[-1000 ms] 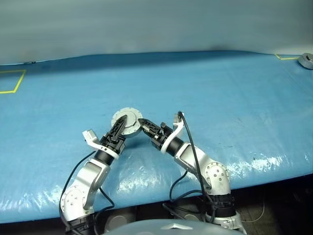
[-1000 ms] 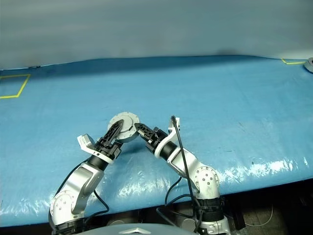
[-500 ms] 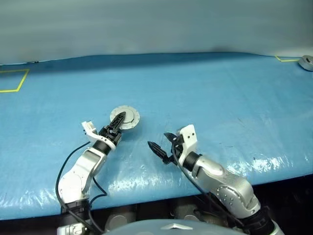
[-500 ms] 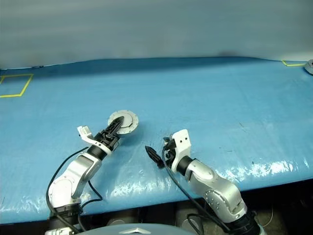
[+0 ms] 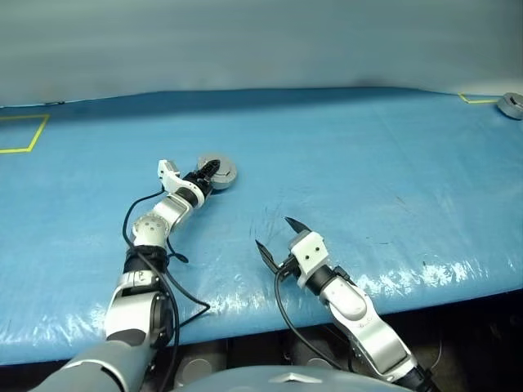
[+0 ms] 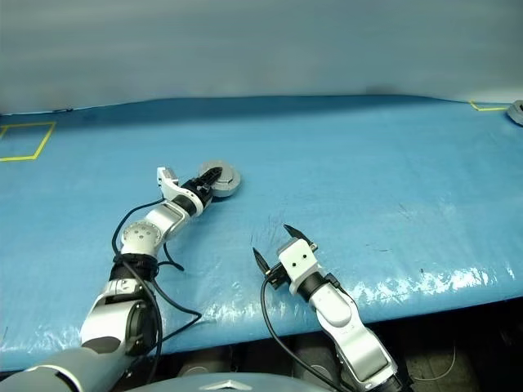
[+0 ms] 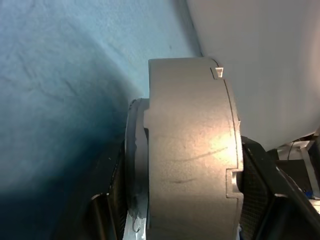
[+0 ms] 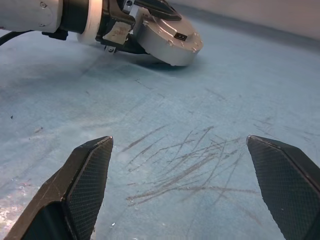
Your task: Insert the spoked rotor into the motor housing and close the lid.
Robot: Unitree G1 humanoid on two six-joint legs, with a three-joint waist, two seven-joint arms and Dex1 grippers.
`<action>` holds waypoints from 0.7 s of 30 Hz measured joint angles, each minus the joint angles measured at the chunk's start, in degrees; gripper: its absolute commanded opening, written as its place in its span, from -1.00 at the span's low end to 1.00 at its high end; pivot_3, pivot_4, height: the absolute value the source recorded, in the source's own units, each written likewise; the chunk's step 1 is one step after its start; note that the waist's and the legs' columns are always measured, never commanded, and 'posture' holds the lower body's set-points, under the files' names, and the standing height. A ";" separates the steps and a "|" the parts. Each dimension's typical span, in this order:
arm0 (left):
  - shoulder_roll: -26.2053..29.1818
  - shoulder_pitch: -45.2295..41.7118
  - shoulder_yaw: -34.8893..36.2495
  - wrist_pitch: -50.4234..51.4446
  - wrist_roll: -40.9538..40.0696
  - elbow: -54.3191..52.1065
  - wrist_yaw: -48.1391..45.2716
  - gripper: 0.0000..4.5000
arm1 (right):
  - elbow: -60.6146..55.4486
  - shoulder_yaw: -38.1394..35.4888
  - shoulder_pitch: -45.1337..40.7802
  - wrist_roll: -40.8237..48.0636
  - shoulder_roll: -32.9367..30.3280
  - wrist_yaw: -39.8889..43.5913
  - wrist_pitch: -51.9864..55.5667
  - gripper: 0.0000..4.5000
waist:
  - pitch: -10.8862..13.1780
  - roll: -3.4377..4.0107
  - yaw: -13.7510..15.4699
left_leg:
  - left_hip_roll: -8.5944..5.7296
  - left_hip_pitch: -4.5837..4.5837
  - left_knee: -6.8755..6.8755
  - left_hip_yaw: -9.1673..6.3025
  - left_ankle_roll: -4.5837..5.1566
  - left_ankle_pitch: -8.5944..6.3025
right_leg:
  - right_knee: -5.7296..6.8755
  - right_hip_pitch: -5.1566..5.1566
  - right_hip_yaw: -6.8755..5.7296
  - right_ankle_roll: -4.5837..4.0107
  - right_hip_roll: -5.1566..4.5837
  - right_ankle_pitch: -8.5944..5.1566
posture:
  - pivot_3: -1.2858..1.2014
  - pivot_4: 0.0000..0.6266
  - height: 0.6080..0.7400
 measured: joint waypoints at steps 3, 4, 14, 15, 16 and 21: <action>0.02 -3.97 1.66 -2.02 3.07 6.00 -1.70 0.05 | 0.08 -0.49 0.16 -0.87 1.05 0.53 0.03 1.00 | 0.01 -0.02 0.01 | 0.02 0.00 -0.01 -0.01 0.01 -0.01 | 0.00 0.01 -0.01 0.00 -0.01 0.00 | 0.03 -0.52 1.00; 0.02 -5.02 2.18 -2.63 4.36 7.67 -2.29 0.05 | 0.12 -0.52 0.22 -1.40 1.33 0.88 0.03 1.00 | 0.01 -0.02 0.00 | 0.02 0.00 -0.01 0.00 0.01 -0.01 | 0.01 0.02 -0.01 0.01 -0.02 0.00 | 0.03 -0.52 1.00; 2.41 1.36 2.82 4.85 9.72 -1.58 -5.22 0.97 | 0.16 -1.21 1.09 -2.01 4.02 3.27 2.84 1.00 | -0.30 0.06 -1.42 | 0.21 0.38 -0.02 0.10 0.03 -0.02 | 0.13 0.26 0.19 0.07 -0.01 -0.03 | 0.03 -0.52 1.00; 3.06 3.70 2.60 6.68 9.95 -5.00 -5.23 0.97 | -0.26 -1.52 1.59 -1.90 4.14 3.72 3.47 1.00 | -0.40 0.09 -1.67 | 0.24 0.41 -0.04 0.12 0.02 -0.02 | 0.15 0.27 0.23 0.06 0.00 -0.03 | 0.03 -0.52 1.00; 3.56 5.67 2.33 8.10 10.13 -7.53 -5.22 0.97 | -0.32 -1.75 1.78 -1.85 4.20 4.02 3.84 1.00 | -0.45 0.09 -1.69 | 0.25 0.46 -0.03 0.11 0.02 -0.02 | 0.17 0.30 0.22 0.07 0.01 -0.03 | 0.03 -0.52 1.00; 9.49 21.07 -1.48 17.57 11.08 -29.14 -5.47 0.97 | -0.81 -2.20 1.95 -1.65 4.04 6.63 5.77 1.00 | -0.79 0.38 -2.31 | 0.33 1.08 -0.19 0.25 0.26 -0.19 | 0.20 0.80 0.42 0.23 0.05 -0.21 | 0.03 -0.52 1.00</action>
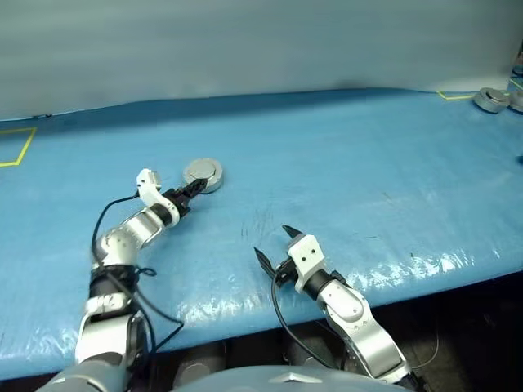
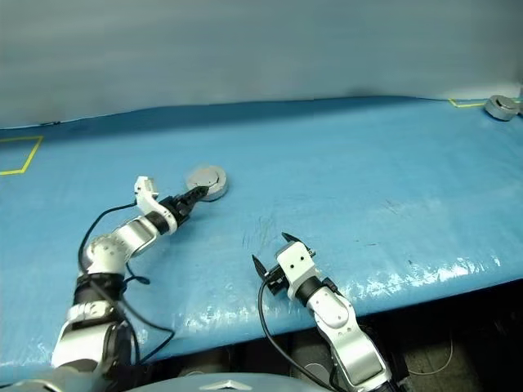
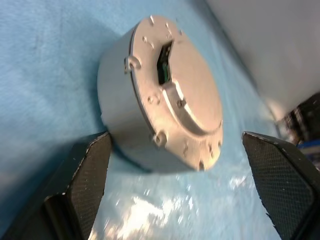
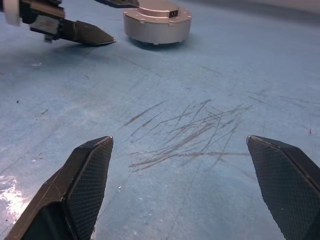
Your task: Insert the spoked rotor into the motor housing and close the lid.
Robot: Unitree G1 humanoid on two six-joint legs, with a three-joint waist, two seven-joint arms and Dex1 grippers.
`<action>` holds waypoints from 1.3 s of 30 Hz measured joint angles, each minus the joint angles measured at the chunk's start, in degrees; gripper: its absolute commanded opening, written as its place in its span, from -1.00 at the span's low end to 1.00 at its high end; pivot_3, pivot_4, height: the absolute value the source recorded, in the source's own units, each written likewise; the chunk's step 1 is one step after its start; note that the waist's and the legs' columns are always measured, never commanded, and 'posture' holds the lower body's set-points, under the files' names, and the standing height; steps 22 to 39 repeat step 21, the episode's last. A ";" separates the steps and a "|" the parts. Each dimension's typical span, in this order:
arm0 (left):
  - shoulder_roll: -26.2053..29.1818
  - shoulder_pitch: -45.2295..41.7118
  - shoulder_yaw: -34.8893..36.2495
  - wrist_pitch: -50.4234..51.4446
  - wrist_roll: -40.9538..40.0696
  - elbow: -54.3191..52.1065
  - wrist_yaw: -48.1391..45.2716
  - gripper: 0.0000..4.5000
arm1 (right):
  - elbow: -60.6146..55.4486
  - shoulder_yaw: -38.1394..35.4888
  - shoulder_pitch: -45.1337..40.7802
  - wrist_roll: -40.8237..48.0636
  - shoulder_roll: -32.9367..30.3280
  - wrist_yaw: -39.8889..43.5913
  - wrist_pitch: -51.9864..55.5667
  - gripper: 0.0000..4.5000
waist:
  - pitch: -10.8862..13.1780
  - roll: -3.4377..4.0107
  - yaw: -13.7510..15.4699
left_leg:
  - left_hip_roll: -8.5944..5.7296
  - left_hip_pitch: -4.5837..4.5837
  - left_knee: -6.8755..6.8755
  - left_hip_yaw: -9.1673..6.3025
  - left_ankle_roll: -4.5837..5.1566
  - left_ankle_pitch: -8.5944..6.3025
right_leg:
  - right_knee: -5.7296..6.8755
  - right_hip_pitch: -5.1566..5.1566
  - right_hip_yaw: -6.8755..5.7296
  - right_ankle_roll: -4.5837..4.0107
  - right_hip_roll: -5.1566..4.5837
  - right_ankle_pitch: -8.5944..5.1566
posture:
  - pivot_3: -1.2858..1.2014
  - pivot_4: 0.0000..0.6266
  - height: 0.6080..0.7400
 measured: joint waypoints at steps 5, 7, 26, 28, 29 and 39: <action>4.53 13.66 -6.37 -3.24 6.52 -16.57 -3.10 0.97 | -0.02 -0.07 -0.50 0.15 0.19 2.29 0.46 1.00 | -0.16 0.25 0.40 | 0.05 0.35 0.01 0.03 -0.01 -0.06 | -0.05 0.22 0.00 -0.34 -0.20 -0.25 | 0.03 -0.52 1.00; 4.48 19.82 -10.05 -12.13 12.72 -21.46 -5.78 0.97 | -0.02 -0.16 -0.54 0.29 0.38 2.80 0.46 1.00 | -0.15 0.23 0.82 | 0.07 0.27 0.00 0.07 -0.02 -0.06 | -0.06 0.22 0.06 -0.36 -0.23 -0.26 | 0.03 -0.52 1.00; -3.12 34.02 -19.00 -52.82 36.67 -24.73 -6.92 0.97 | 0.07 -0.45 -1.20 0.81 3.06 3.71 1.73 1.00 | -0.04 0.05 2.88 | 0.04 -0.81 0.09 -0.07 0.05 -0.08 | -0.12 -0.65 -0.19 -0.35 -0.22 -0.21 | 0.03 -0.52 1.00; -3.12 34.02 -19.00 -52.82 36.67 -24.73 -6.92 0.97 | 0.07 -0.45 -1.20 0.81 3.06 3.71 1.73 1.00 | -0.04 0.05 2.88 | 0.04 -0.81 0.09 -0.07 0.05 -0.08 | -0.12 -0.65 -0.19 -0.35 -0.22 -0.21 | 0.03 -0.52 1.00; -3.12 34.02 -19.00 -52.82 36.67 -24.73 -6.92 0.97 | 0.07 -0.45 -1.20 0.81 3.06 3.71 1.73 1.00 | -0.04 0.05 2.88 | 0.04 -0.81 0.09 -0.07 0.05 -0.08 | -0.12 -0.65 -0.19 -0.35 -0.22 -0.21 | 0.03 -0.52 1.00; -3.12 34.02 -19.00 -52.82 36.67 -24.73 -6.92 0.97 | 0.07 -0.45 -1.20 0.81 3.06 3.71 1.73 1.00 | -0.04 0.05 2.88 | 0.04 -0.81 0.09 -0.07 0.05 -0.08 | -0.12 -0.65 -0.19 -0.35 -0.22 -0.21 | 0.03 -0.52 1.00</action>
